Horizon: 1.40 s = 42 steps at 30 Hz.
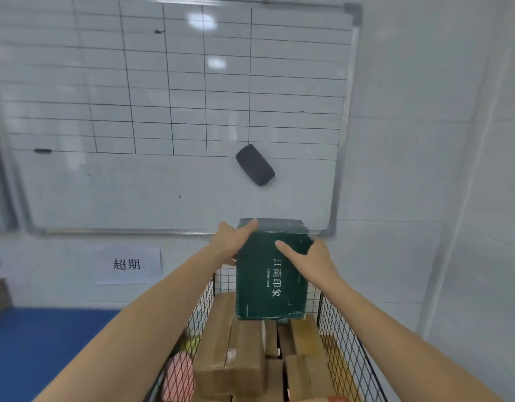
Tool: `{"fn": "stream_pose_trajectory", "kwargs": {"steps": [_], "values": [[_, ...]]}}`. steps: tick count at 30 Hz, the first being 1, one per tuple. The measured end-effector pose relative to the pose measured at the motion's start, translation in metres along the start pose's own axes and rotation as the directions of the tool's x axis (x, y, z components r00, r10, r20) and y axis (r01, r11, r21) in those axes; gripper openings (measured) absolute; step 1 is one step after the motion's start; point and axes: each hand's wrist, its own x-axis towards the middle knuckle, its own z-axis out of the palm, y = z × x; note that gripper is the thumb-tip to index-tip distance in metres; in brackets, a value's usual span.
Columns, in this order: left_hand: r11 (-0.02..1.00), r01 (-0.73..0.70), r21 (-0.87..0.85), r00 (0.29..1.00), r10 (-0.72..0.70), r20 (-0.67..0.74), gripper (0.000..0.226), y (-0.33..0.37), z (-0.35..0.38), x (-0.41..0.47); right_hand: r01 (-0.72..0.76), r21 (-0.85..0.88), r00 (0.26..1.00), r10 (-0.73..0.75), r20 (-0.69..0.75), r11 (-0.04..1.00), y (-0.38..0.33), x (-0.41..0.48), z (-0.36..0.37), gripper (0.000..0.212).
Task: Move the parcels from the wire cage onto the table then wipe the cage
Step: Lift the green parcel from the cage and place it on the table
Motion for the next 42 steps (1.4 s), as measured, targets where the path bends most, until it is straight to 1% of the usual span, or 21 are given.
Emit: {"fn": "stream_pose_trajectory", "kwargs": {"steps": [3,6,7,11,13,14,17,18,20,22,24,26,28,30,31,33,34,36,37,39,42], "values": [[0.996,0.010,0.089,0.999,-0.007,-0.033,0.077,0.001,0.000,-0.007,0.002,-0.039,1.000,-0.002,-0.005,0.999,-0.016,-0.021,-0.005,0.115],[0.989,-0.009,0.146,1.000,0.006,0.019,0.067,-0.006,-0.004,-0.012,-0.023,-0.083,1.000,0.024,0.002,0.996,-0.024,-0.031,-0.010,0.105],[0.988,-0.009,0.152,0.999,0.003,0.040,0.063,-0.008,-0.006,-0.013,-0.032,-0.107,0.999,0.034,0.018,0.994,-0.022,-0.031,-0.010,0.098],[0.998,0.063,0.015,0.989,-0.064,0.133,0.054,-0.017,-0.012,-0.016,-0.043,-0.134,0.990,0.059,0.125,0.990,-0.019,-0.031,-0.011,0.076],[0.993,0.080,0.083,0.981,-0.093,0.169,0.060,-0.020,-0.016,-0.017,-0.013,-0.129,0.981,0.038,0.192,0.992,-0.018,-0.036,-0.010,0.070],[0.989,0.075,0.127,0.977,-0.098,0.187,0.065,-0.022,-0.018,-0.018,0.013,-0.143,0.974,0.020,0.224,0.990,-0.018,-0.038,-0.009,0.074],[0.975,0.034,0.220,0.968,-0.087,0.234,0.086,-0.029,-0.024,-0.022,0.059,-0.197,0.973,-0.012,0.231,0.979,-0.011,-0.039,-0.001,0.106],[0.971,0.027,0.237,0.967,-0.085,0.240,0.088,-0.031,-0.025,-0.025,0.072,-0.212,0.974,-0.022,0.226,0.975,-0.010,-0.041,0.001,0.113],[0.973,0.035,0.228,0.965,-0.092,0.245,0.084,-0.039,-0.028,-0.025,0.070,-0.209,0.975,-0.023,0.219,0.976,-0.007,-0.044,0.005,0.116],[0.988,0.063,0.140,0.961,-0.098,0.258,0.075,-0.046,-0.027,-0.026,0.067,-0.152,0.978,-0.034,0.205,0.986,-0.006,-0.048,0.008,0.106],[0.993,0.069,0.093,0.967,-0.090,0.240,0.062,-0.050,-0.024,-0.028,0.045,-0.090,0.984,-0.029,0.173,0.995,-0.008,-0.055,0.011,0.082],[0.993,0.061,0.097,0.978,-0.079,0.192,0.049,-0.055,-0.021,-0.031,0.023,-0.106,0.989,-0.007,0.150,0.994,-0.008,-0.058,0.014,0.058],[0.992,0.074,0.106,0.975,-0.094,0.200,0.040,-0.060,-0.021,-0.032,0.008,-0.120,0.991,0.008,0.132,0.993,-0.006,-0.060,0.017,0.046],[0.989,0.122,0.086,0.952,-0.142,0.272,0.043,-0.063,-0.025,-0.031,-0.047,-0.071,0.986,0.057,0.154,0.996,-0.004,-0.060,0.019,0.040],[0.988,0.139,0.071,0.941,-0.154,0.300,0.054,-0.063,-0.028,-0.031,-0.075,-0.035,0.981,0.080,0.179,0.997,-0.003,-0.060,0.021,0.044],[0.987,0.135,0.084,0.935,-0.155,0.320,0.075,-0.064,-0.033,-0.031,-0.094,0.003,0.972,0.091,0.217,0.996,-0.003,-0.061,0.024,0.068],[0.987,0.117,0.113,0.936,-0.147,0.319,0.076,-0.064,-0.034,-0.032,-0.087,-0.031,0.971,0.092,0.220,0.996,-0.003,-0.062,0.026,0.080],[0.982,0.082,0.171,0.934,-0.135,0.330,0.061,-0.066,-0.033,-0.030,-0.040,-0.151,0.978,0.070,0.197,0.988,-0.002,-0.062,0.030,0.090],[0.979,0.074,0.189,0.933,-0.135,0.333,0.055,-0.067,-0.032,-0.029,-0.025,-0.195,0.980,0.062,0.191,0.981,-0.002,-0.063,0.032,0.090],[0.976,0.074,0.203,0.928,-0.142,0.345,0.055,-0.069,-0.031,-0.027,-0.015,-0.198,0.978,0.056,0.200,0.980,-0.001,-0.063,0.035,0.085],[0.981,0.089,0.173,0.931,-0.144,0.336,0.064,-0.071,-0.030,-0.024,-0.005,-0.147,0.971,0.040,0.237,0.989,0.000,-0.061,0.035,0.062]]}}
